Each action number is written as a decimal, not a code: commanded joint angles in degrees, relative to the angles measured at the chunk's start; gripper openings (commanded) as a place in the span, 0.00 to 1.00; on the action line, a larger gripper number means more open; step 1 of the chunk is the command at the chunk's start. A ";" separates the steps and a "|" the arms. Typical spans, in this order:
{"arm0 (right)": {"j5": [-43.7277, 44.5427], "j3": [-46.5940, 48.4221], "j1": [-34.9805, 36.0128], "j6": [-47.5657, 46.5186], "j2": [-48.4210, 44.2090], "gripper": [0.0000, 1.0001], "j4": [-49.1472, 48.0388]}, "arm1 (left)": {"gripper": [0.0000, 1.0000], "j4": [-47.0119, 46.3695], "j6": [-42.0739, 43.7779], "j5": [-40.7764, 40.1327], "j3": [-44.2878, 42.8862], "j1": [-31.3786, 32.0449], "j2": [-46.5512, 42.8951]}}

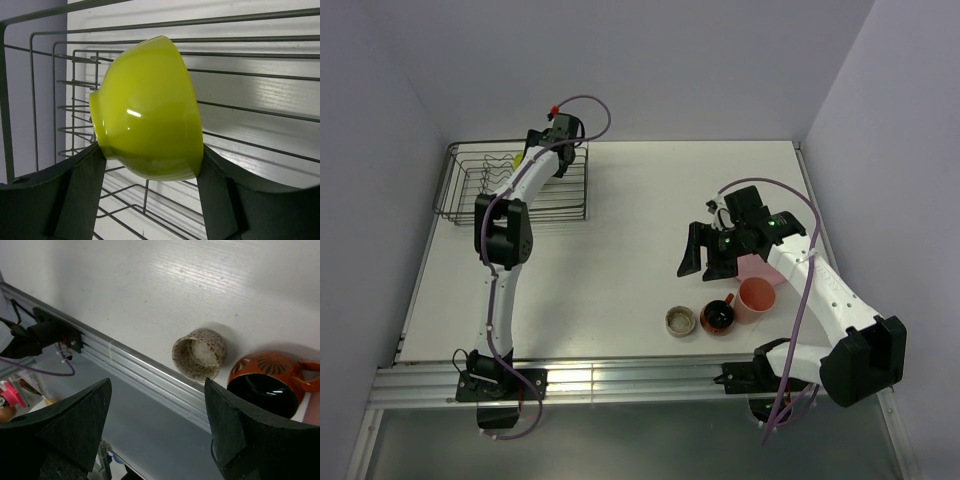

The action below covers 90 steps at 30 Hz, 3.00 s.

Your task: Load the mixed dishes into the dish rack

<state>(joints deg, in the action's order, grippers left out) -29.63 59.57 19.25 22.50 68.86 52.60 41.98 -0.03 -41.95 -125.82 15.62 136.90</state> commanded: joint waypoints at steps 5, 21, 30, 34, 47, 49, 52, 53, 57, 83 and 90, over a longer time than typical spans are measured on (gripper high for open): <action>3.09 0.37 0.35 -1.67 -0.39 0.82 2.33 | 0.64 -3.57 2.67 -3.31 -1.89 0.20 1.61; 4.75 0.90 2.90 -0.18 1.36 0.81 2.07 | 0.99 -1.20 -9.63 9.24 0.75 0.38 -3.21; 17.38 3.10 5.80 -0.97 4.61 0.81 6.98 | 0.99 -5.14 -24.56 24.10 13.65 0.38 -17.24; 21.27 1.08 6.15 -0.79 5.41 0.75 8.48 | 0.99 -8.14 -35.00 23.42 21.74 0.82 -27.00; 24.70 -0.87 12.48 5.44 3.48 0.62 5.76 | 0.75 -1.65 -42.34 47.55 31.42 7.12 -41.72; 26.80 2.63 12.48 8.33 2.77 0.63 7.07 | 0.73 2.84 -38.65 49.33 35.27 10.56 -41.98; 34.70 7.82 12.31 12.37 1.20 0.64 10.75 | 0.68 5.48 -35.40 50.92 41.43 16.89 -43.38; 39.51 11.41 12.13 13.26 0.58 0.64 11.55 | 0.66 5.83 -34.43 51.70 42.31 19.51 -43.39; 43.34 16.98 4.18 16.61 -3.11 0.63 14.37 | 0.63 8.21 -31.26 54.95 43.38 25.07 -42.51; 26.20 13.38 -13.53 14.50 -17.36 0.61 11.91 | 0.61 1.61 -21.94 62.70 42.42 40.19 -27.14; 21.90 9.61 -13.53 13.36 -17.18 0.60 11.65 | 0.61 3.29 -20.80 61.38 40.65 40.37 -26.51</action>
<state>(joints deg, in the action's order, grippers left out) -5.02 70.76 6.04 36.53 51.81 64.64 45.30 -22.90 19.20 -82.37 55.70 111.28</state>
